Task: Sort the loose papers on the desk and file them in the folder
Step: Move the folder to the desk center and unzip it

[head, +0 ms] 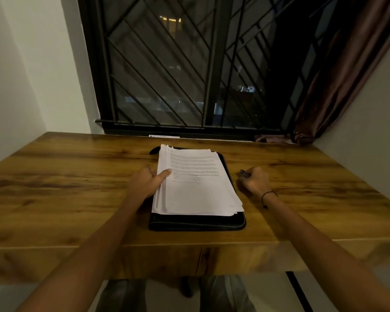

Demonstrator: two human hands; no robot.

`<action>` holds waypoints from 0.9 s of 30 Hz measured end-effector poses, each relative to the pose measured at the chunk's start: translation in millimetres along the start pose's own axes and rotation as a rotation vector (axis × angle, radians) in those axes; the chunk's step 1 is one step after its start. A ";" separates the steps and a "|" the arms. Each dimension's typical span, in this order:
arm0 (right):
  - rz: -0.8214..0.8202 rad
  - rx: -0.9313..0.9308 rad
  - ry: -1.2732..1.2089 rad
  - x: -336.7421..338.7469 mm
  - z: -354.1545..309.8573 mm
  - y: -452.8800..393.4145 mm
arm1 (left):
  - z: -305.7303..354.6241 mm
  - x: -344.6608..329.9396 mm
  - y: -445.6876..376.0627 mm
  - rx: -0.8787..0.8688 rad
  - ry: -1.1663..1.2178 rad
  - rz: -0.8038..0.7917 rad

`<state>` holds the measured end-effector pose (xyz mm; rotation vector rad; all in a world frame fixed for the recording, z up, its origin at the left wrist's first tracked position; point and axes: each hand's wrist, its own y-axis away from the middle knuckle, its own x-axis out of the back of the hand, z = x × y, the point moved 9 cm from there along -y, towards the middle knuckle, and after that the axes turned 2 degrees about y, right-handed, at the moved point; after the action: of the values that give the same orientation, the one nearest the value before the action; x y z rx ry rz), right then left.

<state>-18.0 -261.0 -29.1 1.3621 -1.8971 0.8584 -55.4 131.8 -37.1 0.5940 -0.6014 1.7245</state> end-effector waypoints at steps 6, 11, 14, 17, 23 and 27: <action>0.108 -0.112 0.253 19.3 39.2 -18.0 | 3.9 -6.7 -6.9 -0.031 0.160 0.030; 0.133 -0.109 0.372 18.4 43.6 -23.3 | 5.2 -10.3 -3.1 -0.084 0.219 0.072; 0.142 -0.120 0.347 18.3 44.4 -20.8 | 3.3 -9.4 -3.8 -0.088 0.263 0.071; 0.212 -0.145 0.331 28.4 41.8 -9.3 | 8.1 -8.2 -1.3 -0.104 0.276 0.086; 0.310 0.102 0.198 31.8 -4.0 23.1 | 20.8 -7.4 6.1 -0.056 0.336 0.037; 0.013 0.131 -0.056 -2.1 -40.3 33.8 | 25.9 -11.2 3.1 0.001 0.322 -0.022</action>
<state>-44.8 -219.0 -12.0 1.4664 -1.9231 0.9748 -54.0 105.9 -25.7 0.3115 -0.3647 1.7521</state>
